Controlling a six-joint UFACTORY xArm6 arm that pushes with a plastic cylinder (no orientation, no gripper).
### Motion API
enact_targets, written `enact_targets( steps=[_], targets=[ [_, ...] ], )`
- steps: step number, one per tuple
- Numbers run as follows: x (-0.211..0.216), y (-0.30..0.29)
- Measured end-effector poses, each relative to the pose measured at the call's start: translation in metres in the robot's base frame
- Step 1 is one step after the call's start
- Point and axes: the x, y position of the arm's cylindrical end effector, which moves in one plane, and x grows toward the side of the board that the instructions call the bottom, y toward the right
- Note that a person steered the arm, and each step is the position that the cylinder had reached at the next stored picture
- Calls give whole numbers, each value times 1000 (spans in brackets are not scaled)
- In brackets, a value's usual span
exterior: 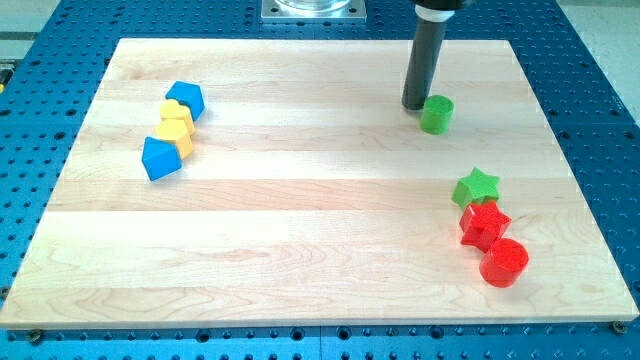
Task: Move the green circle close to the green star
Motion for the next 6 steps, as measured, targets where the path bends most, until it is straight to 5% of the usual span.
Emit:
enact_targets(
  steps=[2,4,6],
  targets=[
    [69,5],
    [39,17],
    [67,26]
  ],
)
